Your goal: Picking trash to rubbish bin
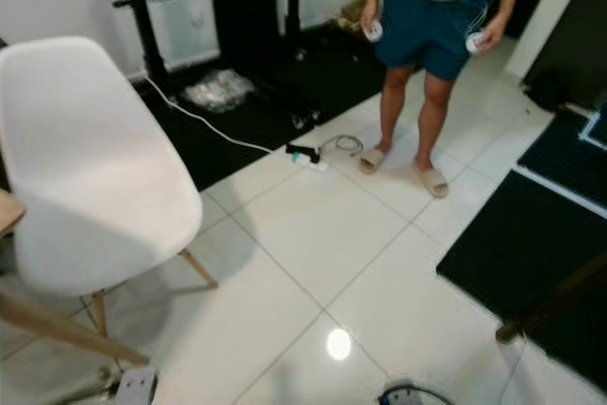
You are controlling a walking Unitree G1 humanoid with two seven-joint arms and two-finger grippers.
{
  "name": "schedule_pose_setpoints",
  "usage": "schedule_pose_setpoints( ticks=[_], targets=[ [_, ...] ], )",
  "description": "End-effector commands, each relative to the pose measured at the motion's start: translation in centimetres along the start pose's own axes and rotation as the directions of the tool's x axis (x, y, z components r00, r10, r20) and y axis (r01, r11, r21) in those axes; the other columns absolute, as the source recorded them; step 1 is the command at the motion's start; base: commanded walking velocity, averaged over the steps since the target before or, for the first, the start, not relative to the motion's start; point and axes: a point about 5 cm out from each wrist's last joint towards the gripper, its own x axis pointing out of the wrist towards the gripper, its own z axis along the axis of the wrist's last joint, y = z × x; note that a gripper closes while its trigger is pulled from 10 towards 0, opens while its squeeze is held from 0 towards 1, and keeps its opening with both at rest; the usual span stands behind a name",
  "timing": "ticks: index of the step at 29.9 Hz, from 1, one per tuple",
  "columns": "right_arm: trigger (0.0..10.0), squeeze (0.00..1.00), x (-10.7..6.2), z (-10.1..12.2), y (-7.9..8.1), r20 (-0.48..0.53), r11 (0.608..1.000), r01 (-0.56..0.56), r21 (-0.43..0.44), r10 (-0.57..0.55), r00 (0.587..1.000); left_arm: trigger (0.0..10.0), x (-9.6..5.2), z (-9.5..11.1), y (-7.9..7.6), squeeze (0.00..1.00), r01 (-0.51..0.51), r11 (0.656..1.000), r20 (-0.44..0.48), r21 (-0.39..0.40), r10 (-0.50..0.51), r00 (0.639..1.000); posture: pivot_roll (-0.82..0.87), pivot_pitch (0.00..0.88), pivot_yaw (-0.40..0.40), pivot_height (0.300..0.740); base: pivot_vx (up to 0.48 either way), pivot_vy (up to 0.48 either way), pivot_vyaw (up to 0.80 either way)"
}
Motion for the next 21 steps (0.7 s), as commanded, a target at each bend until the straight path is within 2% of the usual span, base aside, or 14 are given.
schedule_pose_setpoints(
  ticks=[1, 12, 21],
  targets=[
    [10.0, 0.0, 0.06, -0.65, 2.07, -0.021, 0.997, -0.079, 0.016, 0.079, 0.997, 10.0, -0.09, -0.8, -0.17, 0.0, 0.02, 0.999, -0.026, 0.035, -0.019, 0.999, 0.11, 0.063, 0.012, 0.74, 0.0, 0.0, -0.77],
    [10.0, 0.0, 0.07, -0.66, 2.44, -0.024, 0.995, -0.102, 0.021, 0.103, 0.994, 10.0, -0.06, -0.53, -0.17, 0.0, 0.027, 0.998, -0.023, 0.057, -0.026, 0.999, 0.11, 0.047, 0.004, 0.74, 0.0, 0.0, -0.77],
    [10.0, 0.0, 0.07, -0.56, 2.29, -0.024, 0.995, -0.101, 0.01, 0.101, 0.995, 10.0, -0.03, -0.4, -0.23, 0.0, 0.03, 0.999, -0.018, 0.045, -0.029, 0.999, 0.12, 0.045, -0.009, 0.74, 0.0, 0.0, -0.77]
  ],
)
